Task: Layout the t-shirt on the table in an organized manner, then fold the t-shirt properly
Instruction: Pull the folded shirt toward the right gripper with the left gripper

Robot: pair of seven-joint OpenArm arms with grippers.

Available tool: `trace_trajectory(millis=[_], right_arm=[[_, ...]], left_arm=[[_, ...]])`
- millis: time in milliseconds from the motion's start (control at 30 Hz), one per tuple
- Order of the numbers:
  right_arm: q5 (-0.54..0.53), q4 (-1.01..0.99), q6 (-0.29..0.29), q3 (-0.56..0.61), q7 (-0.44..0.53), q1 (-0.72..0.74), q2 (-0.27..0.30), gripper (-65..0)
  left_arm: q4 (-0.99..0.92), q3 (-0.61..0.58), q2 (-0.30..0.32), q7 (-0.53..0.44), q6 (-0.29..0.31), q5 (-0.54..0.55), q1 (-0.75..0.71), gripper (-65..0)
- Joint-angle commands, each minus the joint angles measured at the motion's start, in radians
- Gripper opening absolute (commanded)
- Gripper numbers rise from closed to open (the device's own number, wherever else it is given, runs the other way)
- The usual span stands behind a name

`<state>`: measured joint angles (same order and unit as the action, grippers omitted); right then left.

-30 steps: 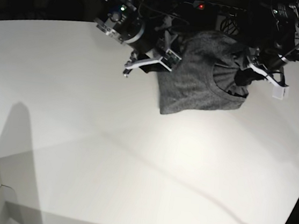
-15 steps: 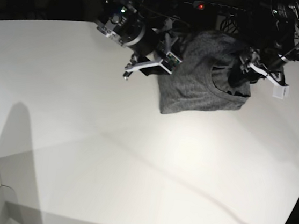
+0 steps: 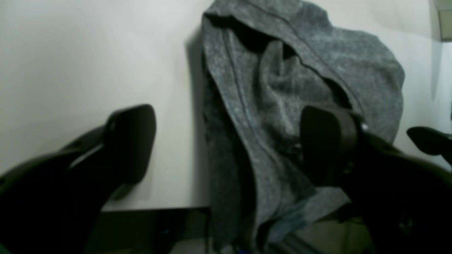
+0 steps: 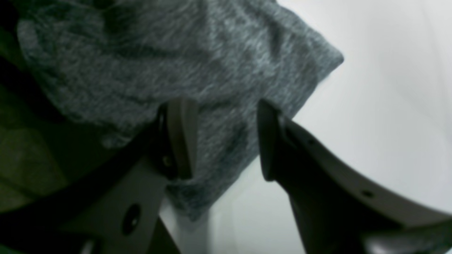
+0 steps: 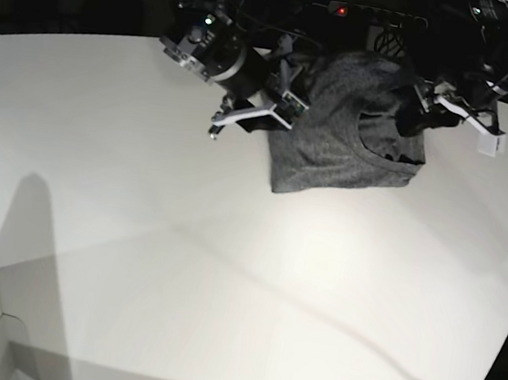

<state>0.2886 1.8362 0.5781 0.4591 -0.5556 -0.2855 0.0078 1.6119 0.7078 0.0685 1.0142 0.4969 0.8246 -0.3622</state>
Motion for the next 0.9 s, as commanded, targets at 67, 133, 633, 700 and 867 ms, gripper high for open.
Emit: trace_trajectory(millis=[67, 133, 633, 700, 867], right_arm=[[-0.012, 0.02, -0.005, 0.004, 0.024, 0.007, -0.007, -36.9], [-0.012, 0.02, -0.005, 0.004, 0.024, 0.007, -0.006, -36.9], [-0.012, 0.021, -0.005, -0.003, 0.024, 0.009, -0.001, -36.9], [-0.012, 0.021, -0.005, -0.004, 0.024, 0.01, 0.001, -36.9], [-0.012, 0.05, -0.005, -0.044, 0.024, 0.01, 0.013, -36.9]], left_arm=[[0.008, -0.006, -0.025, 0.002, 0.001, 0.009, 0.001, -1.8], [0.008, -0.006, -0.042, 0.002, 0.001, 0.006, 0.002, -1.8], [-0.101, -0.009, -0.131, 0.004, 0.01, -0.215, 0.084, -2.0], [-0.161, -0.009, -0.128, 0.004, 0.012, -0.215, 0.104, -2.6], [-0.258, -0.084, -0.097, -0.002, 0.013, -0.205, 0.147, -21.8]])
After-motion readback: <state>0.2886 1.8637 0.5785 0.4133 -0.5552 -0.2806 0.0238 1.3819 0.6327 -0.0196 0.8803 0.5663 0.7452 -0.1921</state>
